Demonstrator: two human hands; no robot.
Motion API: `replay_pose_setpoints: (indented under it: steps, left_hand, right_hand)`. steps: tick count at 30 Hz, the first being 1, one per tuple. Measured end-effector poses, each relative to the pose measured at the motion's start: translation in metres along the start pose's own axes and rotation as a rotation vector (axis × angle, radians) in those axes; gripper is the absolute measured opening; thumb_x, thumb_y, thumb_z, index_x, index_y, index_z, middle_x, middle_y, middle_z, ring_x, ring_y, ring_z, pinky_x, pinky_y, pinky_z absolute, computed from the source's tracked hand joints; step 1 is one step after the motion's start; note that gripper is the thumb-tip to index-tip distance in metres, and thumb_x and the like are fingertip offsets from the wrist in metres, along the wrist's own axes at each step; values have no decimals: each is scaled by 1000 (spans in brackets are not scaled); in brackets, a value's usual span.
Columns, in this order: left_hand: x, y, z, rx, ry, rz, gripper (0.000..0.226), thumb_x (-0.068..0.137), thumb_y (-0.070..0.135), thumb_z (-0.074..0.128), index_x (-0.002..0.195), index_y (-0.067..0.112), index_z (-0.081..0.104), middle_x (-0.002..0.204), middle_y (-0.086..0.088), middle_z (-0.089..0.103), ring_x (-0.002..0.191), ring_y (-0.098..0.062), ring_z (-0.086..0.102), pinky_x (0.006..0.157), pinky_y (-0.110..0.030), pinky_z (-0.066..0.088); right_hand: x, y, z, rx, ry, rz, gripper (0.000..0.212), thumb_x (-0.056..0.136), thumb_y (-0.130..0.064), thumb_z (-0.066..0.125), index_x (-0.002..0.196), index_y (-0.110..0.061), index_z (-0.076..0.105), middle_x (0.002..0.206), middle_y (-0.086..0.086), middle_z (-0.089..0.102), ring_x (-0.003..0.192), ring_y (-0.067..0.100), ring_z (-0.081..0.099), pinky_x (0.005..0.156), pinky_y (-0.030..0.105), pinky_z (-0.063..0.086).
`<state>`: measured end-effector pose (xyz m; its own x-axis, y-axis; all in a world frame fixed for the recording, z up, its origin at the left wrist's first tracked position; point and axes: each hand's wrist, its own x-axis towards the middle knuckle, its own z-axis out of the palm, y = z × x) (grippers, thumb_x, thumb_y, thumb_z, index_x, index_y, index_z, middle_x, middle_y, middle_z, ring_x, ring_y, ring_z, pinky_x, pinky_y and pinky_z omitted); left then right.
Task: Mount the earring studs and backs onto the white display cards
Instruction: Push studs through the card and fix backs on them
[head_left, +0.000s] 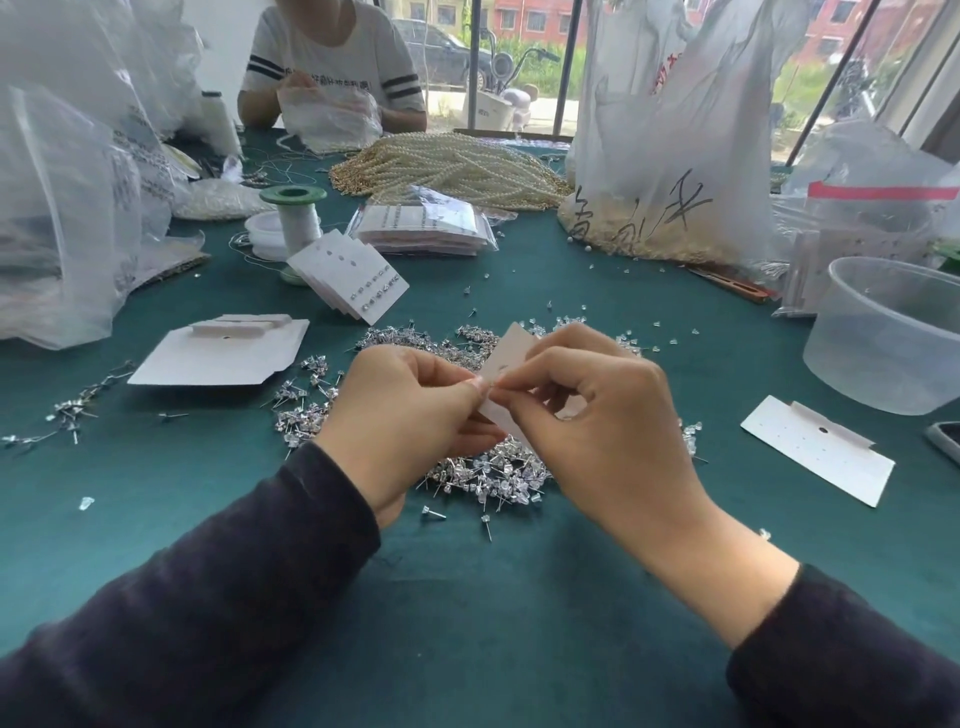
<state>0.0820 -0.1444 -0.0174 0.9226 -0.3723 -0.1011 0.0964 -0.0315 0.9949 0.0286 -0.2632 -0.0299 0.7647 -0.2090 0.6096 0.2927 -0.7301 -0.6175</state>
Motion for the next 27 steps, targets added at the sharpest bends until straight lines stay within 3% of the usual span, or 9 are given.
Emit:
replay_pose_setpoints:
  steps: [3,20,27]
  left_hand:
    - [0,0,0,4,1,0,12,83,-2,59,71,-3,59,60,-19,63,43,-16,63,46,-21,54]
    - [-4,3,-1,32,-61,83,18,84,-4,57,66,-3,61,49,-10,65,42,-16,63,42,-19,50]
    - [-5,7,3,-115,-60,19,24,84,-2,56,61,0,59,46,-10,63,39,-16,61,40,-19,50]
  right_hand:
    - [0,0,1,20,-3,2,6,72,-4,75,70,-10,74,70,-3,57,57,4,47,58,12,38]
    - [-1,0,-2,60,-43,-39,2,73,-6,75,71,-7,75,66,3,62,58,14,52,52,20,42]
    - [-2,-1,-6,-46,53,-91,7,73,-8,73,72,-14,71,73,-5,59,56,0,47,57,10,38]
